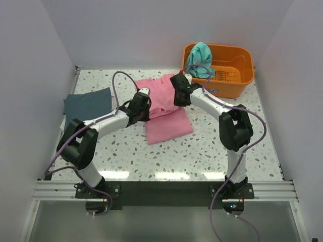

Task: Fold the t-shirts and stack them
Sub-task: Fold the tshirt

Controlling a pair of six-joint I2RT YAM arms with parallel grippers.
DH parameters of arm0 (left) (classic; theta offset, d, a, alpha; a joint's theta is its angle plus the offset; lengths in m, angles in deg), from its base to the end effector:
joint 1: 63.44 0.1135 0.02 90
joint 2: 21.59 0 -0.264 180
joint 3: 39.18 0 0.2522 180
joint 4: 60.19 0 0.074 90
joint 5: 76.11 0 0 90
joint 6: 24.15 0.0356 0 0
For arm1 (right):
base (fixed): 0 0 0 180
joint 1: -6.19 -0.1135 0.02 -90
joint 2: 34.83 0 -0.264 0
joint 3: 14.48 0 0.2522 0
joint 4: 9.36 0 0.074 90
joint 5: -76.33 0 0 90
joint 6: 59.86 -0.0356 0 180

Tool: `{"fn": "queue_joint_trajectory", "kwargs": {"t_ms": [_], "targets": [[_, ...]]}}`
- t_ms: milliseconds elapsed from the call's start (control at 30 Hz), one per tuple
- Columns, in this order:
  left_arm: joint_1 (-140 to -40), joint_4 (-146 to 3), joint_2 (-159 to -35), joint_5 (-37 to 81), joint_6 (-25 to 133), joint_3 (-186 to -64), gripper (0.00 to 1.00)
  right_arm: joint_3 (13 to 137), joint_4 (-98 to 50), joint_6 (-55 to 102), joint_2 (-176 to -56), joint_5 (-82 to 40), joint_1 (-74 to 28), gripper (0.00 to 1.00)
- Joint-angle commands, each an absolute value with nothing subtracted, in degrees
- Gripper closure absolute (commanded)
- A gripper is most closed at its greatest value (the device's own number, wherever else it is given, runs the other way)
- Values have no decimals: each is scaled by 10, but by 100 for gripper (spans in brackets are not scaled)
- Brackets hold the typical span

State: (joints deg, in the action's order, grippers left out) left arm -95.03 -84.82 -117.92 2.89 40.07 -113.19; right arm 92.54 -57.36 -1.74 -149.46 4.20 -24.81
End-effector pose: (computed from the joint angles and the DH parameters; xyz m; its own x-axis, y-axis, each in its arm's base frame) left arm 0.3075 -0.1811 0.2005 -0.7359 -0.0486 -0.6753 0.0924 0.9809 -0.1713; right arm 0.3836 0.2177 0.2311 -0.7811 0.1171 -0.6134 0.0835 0.9930 0.0833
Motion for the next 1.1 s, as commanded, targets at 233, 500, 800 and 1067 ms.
{"fn": "queue_joint_trajectory", "kwargs": {"t_ms": [233,500,800,1067], "targets": [[-944,-851,-1127,12,397,-1141,0,938,-610,-12,-1457,51,-235,24],[-944,-819,-1039,82,370,-1046,0,722,-480,-19,-1309,-94,-235,1],[-945,-851,-869,90,309,-900,0,733,-364,-25,-1412,-266,-283,2],[-945,-928,-783,36,296,-877,0,926,-390,-40,-1574,-210,-291,1]]}}
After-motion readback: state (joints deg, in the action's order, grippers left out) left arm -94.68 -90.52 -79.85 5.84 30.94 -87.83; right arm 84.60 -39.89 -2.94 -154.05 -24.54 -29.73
